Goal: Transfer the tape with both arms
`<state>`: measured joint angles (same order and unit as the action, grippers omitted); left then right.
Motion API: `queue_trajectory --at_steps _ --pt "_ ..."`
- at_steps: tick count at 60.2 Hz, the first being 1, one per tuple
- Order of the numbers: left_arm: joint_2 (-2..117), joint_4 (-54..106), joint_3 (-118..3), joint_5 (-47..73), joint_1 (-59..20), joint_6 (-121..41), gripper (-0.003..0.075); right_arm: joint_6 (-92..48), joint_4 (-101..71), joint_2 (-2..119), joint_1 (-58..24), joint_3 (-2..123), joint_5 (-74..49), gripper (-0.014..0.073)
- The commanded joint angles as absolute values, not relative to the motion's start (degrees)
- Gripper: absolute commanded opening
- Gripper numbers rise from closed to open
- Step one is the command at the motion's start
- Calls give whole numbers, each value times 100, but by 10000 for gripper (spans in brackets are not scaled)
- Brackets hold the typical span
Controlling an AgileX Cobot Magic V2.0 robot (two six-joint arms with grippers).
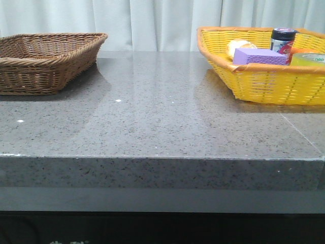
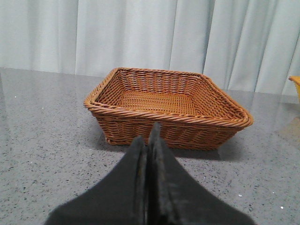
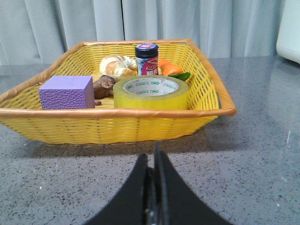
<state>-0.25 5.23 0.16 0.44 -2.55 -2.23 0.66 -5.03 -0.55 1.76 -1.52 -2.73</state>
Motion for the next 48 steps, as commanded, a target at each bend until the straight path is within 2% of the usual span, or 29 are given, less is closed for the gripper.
queue_trajectory --at_steps 1,48 --pt "-113 562 68 -425 -277 -174 -20 56 -461 -190 227 -121 210 -67" --pt "-113 562 56 -606 -277 -174 -20 56 -461 -190 227 -110 300 -67"
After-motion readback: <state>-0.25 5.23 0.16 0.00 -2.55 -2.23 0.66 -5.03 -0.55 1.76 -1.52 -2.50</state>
